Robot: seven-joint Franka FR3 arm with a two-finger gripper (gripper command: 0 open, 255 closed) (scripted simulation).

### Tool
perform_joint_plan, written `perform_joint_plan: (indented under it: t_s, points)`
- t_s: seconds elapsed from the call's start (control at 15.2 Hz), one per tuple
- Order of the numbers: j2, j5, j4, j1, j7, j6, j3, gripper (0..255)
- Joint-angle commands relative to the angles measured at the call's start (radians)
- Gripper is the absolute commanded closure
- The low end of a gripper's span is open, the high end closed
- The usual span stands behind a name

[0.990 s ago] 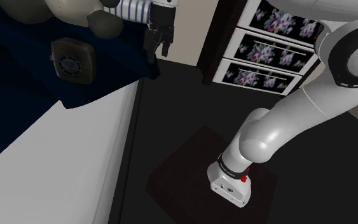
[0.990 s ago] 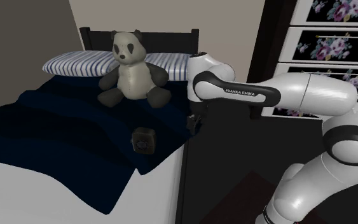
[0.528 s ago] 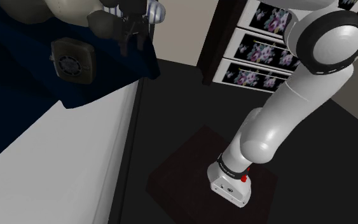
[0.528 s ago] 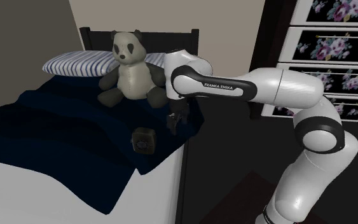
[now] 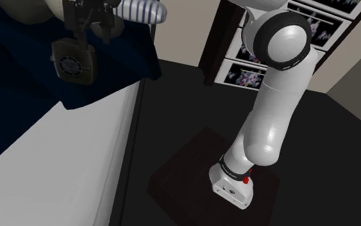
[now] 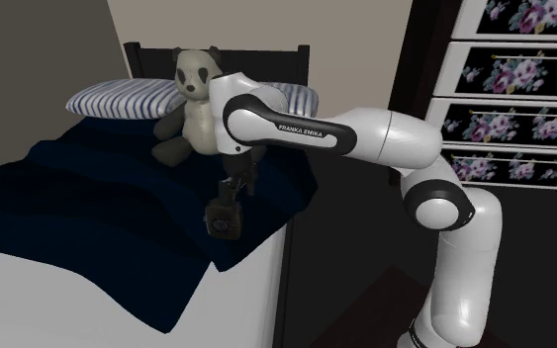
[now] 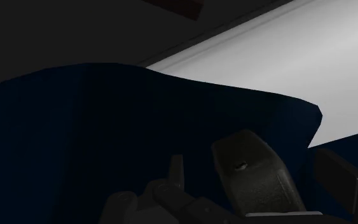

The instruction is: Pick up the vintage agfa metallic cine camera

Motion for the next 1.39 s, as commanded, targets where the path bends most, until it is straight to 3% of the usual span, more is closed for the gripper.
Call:
perform_joint_plan:
  t_s: [0.0, 0.53, 0.66, 0.73, 1.32]
  points:
    - [0.108, -0.019, 0.161, 0.033, 0.016, -0.058, 0.014, 0]
    - [0.049, -0.003, -0.029, 0.016, -0.002, 0.075, 0.010, 0]
    - [0.049, -0.003, -0.030, 0.016, -0.002, 0.075, 0.010, 0]
    - [0.048, -0.003, -0.031, 0.015, -0.002, 0.075, 0.010, 255]
    - [0.049, -0.003, -0.029, 0.016, -0.002, 0.075, 0.010, 255]
